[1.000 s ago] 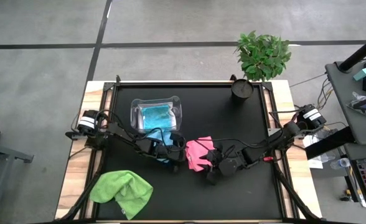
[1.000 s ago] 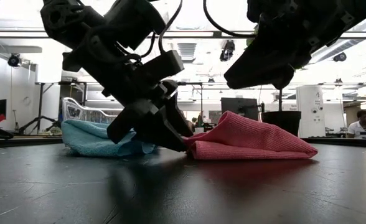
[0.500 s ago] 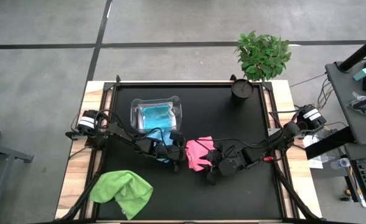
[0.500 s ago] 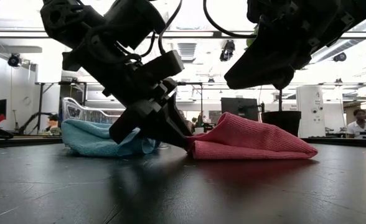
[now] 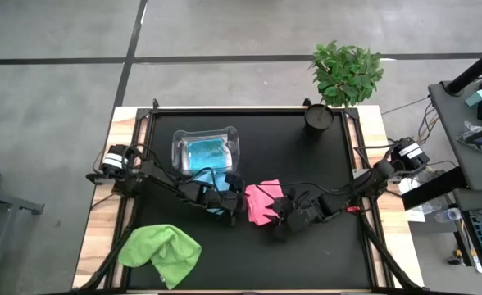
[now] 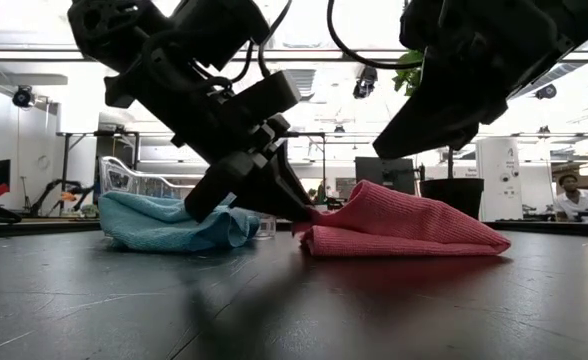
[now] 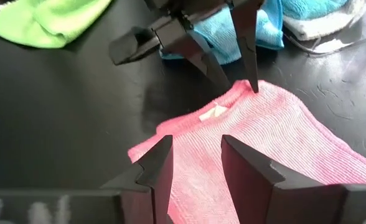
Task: Fold microfiber towels
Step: Fold the pink microfiber cloth
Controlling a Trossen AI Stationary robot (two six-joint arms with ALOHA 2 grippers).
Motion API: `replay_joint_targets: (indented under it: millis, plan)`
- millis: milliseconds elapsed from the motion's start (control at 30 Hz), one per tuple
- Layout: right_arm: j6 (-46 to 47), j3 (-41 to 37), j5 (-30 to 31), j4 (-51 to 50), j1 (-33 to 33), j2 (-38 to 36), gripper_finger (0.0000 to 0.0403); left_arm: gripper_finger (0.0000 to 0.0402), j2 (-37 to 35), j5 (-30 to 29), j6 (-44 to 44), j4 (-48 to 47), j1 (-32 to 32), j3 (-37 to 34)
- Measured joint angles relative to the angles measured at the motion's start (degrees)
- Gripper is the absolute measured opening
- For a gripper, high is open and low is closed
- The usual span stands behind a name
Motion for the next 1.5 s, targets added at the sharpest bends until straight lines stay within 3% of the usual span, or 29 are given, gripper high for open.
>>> replay_joint_targets:
  millis: [267, 600, 1100, 1500]
  plan:
    - [-2.0, 0.0, -7.4, -3.4, -5.6, 0.0, 0.0156, 0.0052, -0.9, -2.7, 4.2, 0.0, 0.0, 0.4]
    - [-14.3, 0.0, -9.8, -3.3, -13.5, 0.0, 0.0205, 0.0018, -1.8, -3.9, 8.8, 0.4, 0.1, 0.4]
    - [-26.7, 0.0, -30.6, 1.8, -24.4, -0.1, 0.0206, 0.001, -1.9, -4.1, 11.8, 1.2, 1.2, 0.4]
    - [-35.1, 0.0, -40.9, 2.3, -31.6, 0.0, 0.0205, 0.001, -1.9, -3.6, 22.0, 4.5, 1.1, 0.3]
